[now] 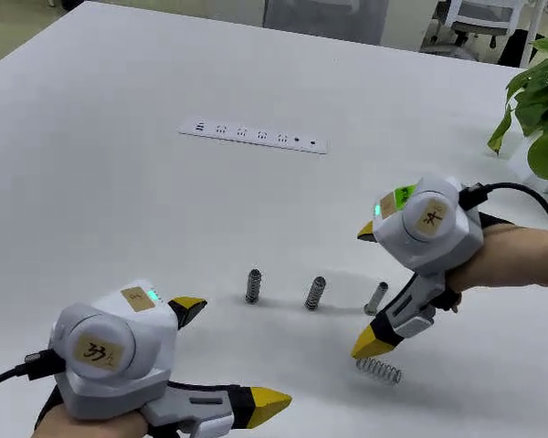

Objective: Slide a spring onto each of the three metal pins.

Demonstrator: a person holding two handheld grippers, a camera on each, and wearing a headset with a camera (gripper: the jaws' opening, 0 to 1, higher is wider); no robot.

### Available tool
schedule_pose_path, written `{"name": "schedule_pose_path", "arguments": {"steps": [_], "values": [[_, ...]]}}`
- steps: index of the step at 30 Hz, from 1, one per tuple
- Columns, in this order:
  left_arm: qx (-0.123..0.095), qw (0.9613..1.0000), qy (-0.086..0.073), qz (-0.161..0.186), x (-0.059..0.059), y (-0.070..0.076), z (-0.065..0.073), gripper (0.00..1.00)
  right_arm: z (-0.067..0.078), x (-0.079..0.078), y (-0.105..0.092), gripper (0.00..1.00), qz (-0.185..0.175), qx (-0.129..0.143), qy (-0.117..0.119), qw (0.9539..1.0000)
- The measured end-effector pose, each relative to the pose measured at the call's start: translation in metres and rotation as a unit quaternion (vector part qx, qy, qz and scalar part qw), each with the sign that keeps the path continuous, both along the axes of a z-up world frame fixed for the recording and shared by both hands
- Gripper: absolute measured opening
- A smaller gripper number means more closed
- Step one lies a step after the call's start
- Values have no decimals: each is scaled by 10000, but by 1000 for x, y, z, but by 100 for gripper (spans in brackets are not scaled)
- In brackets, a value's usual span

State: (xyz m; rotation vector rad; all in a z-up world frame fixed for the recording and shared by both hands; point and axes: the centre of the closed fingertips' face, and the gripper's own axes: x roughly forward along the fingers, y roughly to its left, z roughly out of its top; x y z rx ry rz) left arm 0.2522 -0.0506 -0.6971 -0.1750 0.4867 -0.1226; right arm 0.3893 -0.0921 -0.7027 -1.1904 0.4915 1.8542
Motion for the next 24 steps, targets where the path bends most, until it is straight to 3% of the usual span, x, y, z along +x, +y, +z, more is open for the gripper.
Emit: {"name": "schedule_pose_path", "arguments": {"steps": [6, 13, 17, 24], "values": [[-64, 10000, -4, -17, -1, 7, 3, 94, 4, 7, -19, 99, -365, 190, 136, 9991], [32, 9999, 71, -65, -3, 15, 1, 94, 8, 7, -41, 99, -755, 376, 257, 9961], [63, 9998, 100, -127, -3, 13, 2, 95, 9, 12, -51, 99, -1205, 584, 400, 9902], [186, 9994, 184, -219, -4, 15, 2, 94, 12, 6, -76, 99, -1646, 808, 577, 9814]]}}
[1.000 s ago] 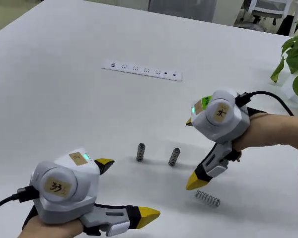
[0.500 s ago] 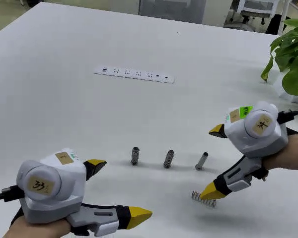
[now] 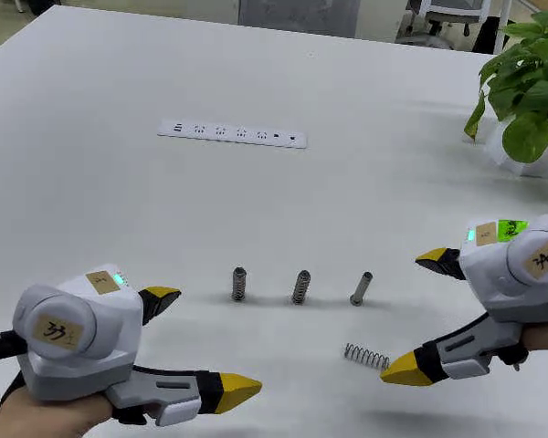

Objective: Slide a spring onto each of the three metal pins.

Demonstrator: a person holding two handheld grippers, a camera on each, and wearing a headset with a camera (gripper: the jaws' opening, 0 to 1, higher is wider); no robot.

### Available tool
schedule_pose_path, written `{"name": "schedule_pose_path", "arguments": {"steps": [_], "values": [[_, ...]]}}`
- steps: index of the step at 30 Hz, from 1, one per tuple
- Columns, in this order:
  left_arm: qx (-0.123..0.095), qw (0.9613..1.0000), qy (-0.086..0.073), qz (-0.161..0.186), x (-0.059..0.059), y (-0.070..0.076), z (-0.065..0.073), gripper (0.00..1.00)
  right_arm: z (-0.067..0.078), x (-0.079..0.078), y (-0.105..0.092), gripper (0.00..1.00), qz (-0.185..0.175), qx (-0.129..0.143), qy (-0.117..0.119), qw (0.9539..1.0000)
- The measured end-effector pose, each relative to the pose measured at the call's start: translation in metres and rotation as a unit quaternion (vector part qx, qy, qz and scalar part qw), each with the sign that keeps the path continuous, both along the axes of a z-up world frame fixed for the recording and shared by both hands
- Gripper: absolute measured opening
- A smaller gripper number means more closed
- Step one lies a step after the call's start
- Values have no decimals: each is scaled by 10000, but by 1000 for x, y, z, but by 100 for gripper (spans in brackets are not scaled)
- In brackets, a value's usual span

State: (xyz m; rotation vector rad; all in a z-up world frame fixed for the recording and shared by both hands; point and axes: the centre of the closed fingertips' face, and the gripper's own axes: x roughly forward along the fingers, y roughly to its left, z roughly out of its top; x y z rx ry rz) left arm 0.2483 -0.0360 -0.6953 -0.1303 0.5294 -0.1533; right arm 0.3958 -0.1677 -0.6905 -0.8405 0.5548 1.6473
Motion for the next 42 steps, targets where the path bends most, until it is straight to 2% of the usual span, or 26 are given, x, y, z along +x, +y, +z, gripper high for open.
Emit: {"name": "schedule_pose_path", "arguments": {"steps": [4, 6, 13, 17, 23, 27, 31, 34, 35, 37, 40, 42], "values": [[21, 10000, 37, -28, 0, 2, -1, 94, 3, 0, -14, 99, -211, 137, 44, 9997], [44, 10000, 66, -51, 0, 3, -2, 94, 8, -1, -16, 99, -346, 386, 152, 9985], [139, 9997, 182, -104, -4, 7, -2, 94, 7, -2, -33, 99, -637, 545, 301, 9960], [208, 9991, 278, -224, -5, 3, 1, 94, 6, -1, -40, 99, -790, 665, 372, 9940], [261, 9984, 336, -363, -5, -1, 7, 92, 7, -4, -46, 98, -891, 726, 430, 9924], [338, 9966, 409, -629, -3, -13, 9, 90, 7, -5, -46, 97, -927, 778, 449, 9916], [410, 9939, 421, -928, 5, -25, 9, 87, 7, -9, -46, 97, -911, 799, 455, 9916], [547, 9911, 458, -1121, 13, -31, 7, 84, 8, -10, -48, 97, -930, 826, 472, 9911], [541, 9904, 423, -1203, 16, -35, 8, 84, 8, -10, -48, 97, -933, 837, 465, 9910], [565, 9879, 349, -1403, 25, -44, 11, 80, 8, -11, -50, 96, -941, 851, 455, 9909], [663, 9842, 349, -1606, 37, -53, 10, 75, 8, -14, -54, 96, -963, 857, 459, 9906], [716, 9804, 309, -1812, 46, -64, 10, 72, 7, -17, -58, 96, -953, 830, 464, 9909]]}}
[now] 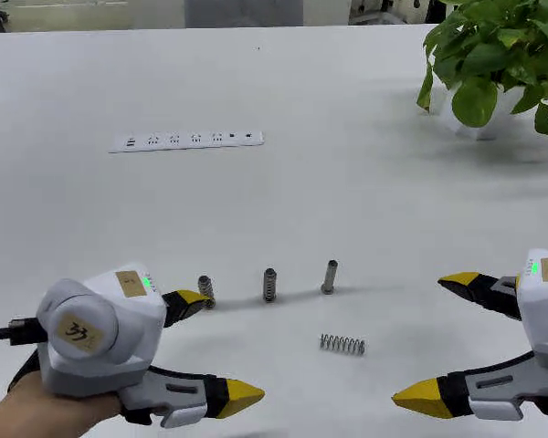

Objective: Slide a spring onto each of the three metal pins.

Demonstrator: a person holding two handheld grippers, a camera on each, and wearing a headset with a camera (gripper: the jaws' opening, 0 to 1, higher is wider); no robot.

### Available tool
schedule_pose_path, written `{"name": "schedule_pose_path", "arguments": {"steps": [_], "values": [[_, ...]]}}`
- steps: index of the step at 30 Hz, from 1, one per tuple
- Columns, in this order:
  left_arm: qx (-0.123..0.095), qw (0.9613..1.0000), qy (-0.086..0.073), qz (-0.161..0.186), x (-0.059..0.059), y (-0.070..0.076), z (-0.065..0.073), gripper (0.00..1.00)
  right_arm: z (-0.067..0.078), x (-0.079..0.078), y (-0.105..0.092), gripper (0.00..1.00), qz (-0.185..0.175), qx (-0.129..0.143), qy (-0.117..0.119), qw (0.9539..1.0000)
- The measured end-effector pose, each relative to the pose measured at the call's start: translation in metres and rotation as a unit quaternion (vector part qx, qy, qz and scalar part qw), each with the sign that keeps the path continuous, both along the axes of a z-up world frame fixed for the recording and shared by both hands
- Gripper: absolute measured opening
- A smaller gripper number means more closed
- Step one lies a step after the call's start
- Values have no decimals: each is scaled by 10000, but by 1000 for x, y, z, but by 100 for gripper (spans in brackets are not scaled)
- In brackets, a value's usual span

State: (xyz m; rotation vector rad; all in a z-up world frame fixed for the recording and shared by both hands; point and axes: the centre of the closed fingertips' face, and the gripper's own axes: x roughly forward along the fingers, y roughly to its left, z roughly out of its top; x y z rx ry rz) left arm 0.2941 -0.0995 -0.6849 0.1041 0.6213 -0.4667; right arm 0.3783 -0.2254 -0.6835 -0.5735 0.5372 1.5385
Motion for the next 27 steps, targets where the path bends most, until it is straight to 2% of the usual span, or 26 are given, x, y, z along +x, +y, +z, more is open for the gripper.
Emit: {"name": "schedule_pose_path", "arguments": {"steps": [6, 11, 18, 19, 22, 27], "values": [[112, 9988, 18, -486, 22, -22, 0, 60, -5, -3, -9, 96, -67, -37, 32, 10000], [203, 9961, 69, -861, 37, -37, -4, 49, -5, -6, -16, 95, -136, -44, 41, 9999], [429, 9911, 350, -1213, 53, -52, -24, 35, -5, -8, -24, 95, -254, -47, 55, 9997], [438, 9907, 405, -1223, 55, -54, -27, 33, -5, -8, -25, 95, -271, -43, 63, 9996], [533, 9887, 434, -1332, 59, -58, -33, 33, -5, -9, -27, 94, -312, -39, 74, 9995], [680, 9853, 599, -1448, 65, -62, -43, 26, -6, -10, -30, 93, -348, -36, 85, 9994]]}}
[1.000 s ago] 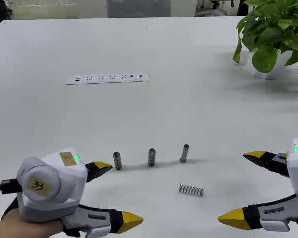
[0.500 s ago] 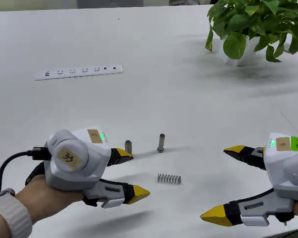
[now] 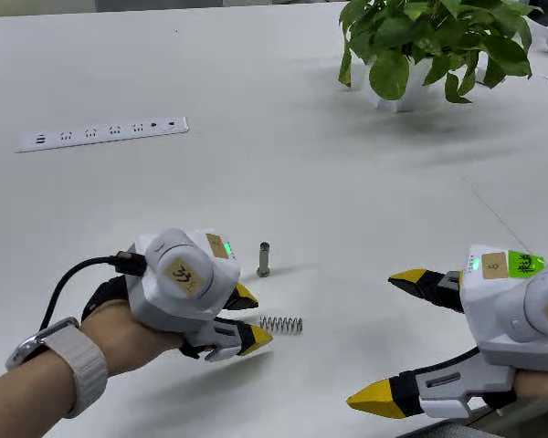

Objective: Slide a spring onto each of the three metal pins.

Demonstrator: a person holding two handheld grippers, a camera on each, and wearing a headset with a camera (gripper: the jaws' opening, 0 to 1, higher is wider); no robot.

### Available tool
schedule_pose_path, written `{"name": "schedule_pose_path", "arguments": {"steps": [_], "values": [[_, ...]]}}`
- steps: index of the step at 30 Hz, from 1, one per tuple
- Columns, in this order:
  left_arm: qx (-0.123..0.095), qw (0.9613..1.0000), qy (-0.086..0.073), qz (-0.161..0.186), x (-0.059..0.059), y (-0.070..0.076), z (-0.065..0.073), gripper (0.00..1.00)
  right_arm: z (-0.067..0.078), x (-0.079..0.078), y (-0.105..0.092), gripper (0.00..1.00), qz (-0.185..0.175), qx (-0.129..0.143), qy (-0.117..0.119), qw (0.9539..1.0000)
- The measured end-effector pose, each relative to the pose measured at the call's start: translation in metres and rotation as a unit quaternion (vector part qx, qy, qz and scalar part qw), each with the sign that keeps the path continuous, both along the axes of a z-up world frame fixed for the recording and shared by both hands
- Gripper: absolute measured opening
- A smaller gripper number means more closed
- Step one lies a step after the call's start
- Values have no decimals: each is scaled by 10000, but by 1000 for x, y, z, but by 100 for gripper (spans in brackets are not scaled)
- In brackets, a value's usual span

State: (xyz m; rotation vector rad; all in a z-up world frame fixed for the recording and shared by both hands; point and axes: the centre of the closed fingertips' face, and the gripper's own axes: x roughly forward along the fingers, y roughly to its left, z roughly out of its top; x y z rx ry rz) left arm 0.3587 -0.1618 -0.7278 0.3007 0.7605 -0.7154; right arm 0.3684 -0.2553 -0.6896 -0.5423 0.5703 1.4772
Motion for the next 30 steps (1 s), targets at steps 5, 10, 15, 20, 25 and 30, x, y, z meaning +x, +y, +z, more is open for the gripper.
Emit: {"name": "schedule_pose_path", "arguments": {"steps": [5, 10, 15, 20, 25, 30], "values": [[168, 9997, 141, -98, 3, 0, -13, 22, 1, -2, 1, 91, -35, 70, 46, 10000], [332, 9990, 230, -172, 4, 3, -21, 20, 2, -2, 1, 90, -71, 102, 71, 9999], [355, 9987, 322, -168, 6, 3, -21, 19, 1, -1, 0, 89, -92, 67, 77, 9999], [538, 9971, 451, -293, 6, 2, -23, 17, 1, -1, 1, 89, -69, 50, 64, 9999], [680, 9953, 493, -473, 4, -1, -23, 15, -1, -1, 3, 89, -36, 47, 37, 10000], [736, 9943, 553, -530, 3, -2, -22, 13, -3, -6, 5, 89, -27, 64, 82, 9999]]}}
